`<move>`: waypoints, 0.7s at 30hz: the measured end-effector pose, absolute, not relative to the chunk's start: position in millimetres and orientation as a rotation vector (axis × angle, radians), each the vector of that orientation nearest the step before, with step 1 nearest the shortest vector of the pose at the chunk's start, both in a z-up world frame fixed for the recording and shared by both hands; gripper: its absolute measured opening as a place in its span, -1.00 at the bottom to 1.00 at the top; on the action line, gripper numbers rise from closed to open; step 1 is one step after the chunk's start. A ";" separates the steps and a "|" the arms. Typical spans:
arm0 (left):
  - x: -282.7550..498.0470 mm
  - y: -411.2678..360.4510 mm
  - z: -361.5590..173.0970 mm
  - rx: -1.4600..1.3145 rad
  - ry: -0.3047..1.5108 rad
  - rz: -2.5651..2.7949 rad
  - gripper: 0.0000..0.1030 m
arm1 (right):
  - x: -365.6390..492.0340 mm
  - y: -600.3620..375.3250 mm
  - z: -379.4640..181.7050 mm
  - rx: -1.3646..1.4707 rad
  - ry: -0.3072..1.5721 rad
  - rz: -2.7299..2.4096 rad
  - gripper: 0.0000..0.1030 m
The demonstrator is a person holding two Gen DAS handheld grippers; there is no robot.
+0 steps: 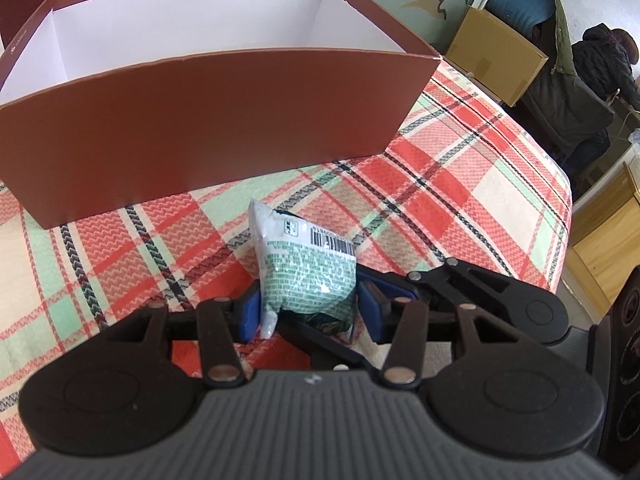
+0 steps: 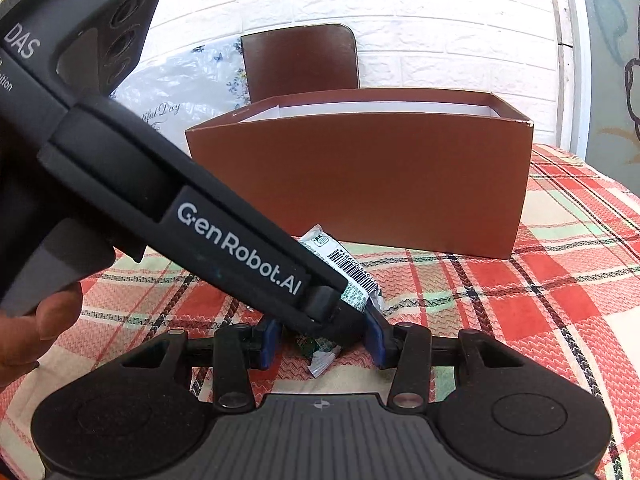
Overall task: Organize objects
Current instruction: 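Grasp the green-and-white snack packet with the left gripper and lift it, then carry the snack packet over the brown box and open the left gripper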
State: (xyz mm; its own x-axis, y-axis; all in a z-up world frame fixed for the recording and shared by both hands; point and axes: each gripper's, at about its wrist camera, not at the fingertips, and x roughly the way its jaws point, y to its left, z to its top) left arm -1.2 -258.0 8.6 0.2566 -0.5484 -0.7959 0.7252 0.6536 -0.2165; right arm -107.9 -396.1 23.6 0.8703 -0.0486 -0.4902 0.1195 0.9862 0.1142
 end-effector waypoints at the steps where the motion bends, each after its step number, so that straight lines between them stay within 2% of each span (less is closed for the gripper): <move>1: -1.6 -258.0 8.7 0.209 0.982 -0.871 0.01 | -108.3 -396.0 23.4 0.141 0.508 -0.088 -0.15; 14: -3.4 -255.6 9.7 0.205 0.977 -0.863 0.01 | -114.0 -373.5 29.8 0.136 0.501 -0.101 -0.16; 21: -11.9 -253.9 24.4 0.213 0.925 -0.871 -0.02 | -122.3 -368.7 40.0 0.154 0.435 -0.100 -0.20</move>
